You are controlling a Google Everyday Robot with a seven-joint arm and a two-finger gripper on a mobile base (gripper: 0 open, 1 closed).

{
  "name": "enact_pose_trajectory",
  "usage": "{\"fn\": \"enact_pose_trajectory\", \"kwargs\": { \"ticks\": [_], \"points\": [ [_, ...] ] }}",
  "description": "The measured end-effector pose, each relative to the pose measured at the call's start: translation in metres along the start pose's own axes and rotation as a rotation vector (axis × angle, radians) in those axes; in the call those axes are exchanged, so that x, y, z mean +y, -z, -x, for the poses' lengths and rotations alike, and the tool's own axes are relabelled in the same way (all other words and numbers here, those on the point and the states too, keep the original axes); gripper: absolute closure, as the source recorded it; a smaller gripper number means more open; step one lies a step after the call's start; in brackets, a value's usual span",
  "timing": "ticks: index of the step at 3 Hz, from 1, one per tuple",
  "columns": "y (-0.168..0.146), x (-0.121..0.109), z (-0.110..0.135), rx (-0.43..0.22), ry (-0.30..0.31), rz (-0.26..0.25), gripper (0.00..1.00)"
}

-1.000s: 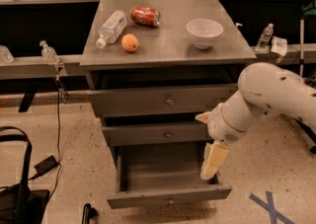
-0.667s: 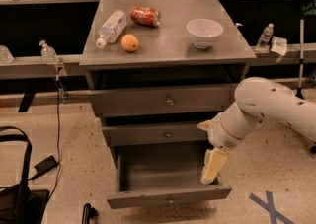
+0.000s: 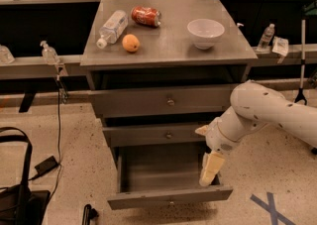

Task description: Close bottom drawer

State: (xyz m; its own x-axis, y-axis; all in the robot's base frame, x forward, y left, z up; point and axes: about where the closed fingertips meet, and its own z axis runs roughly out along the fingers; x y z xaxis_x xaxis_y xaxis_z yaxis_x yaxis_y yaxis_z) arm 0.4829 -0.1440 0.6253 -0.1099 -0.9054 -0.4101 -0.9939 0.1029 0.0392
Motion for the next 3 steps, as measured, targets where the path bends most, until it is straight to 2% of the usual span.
{"fn": "enact_pose_trajectory", "kwargs": {
  "ticks": [1, 2, 3],
  "points": [
    [-0.076, -0.001, -0.021, -0.027, 0.023, 0.036, 0.00],
    [-0.133, -0.001, -0.031, -0.038, 0.052, 0.015, 0.00],
    [-0.133, -0.001, -0.031, -0.038, 0.052, 0.015, 0.00]
  ]
}}
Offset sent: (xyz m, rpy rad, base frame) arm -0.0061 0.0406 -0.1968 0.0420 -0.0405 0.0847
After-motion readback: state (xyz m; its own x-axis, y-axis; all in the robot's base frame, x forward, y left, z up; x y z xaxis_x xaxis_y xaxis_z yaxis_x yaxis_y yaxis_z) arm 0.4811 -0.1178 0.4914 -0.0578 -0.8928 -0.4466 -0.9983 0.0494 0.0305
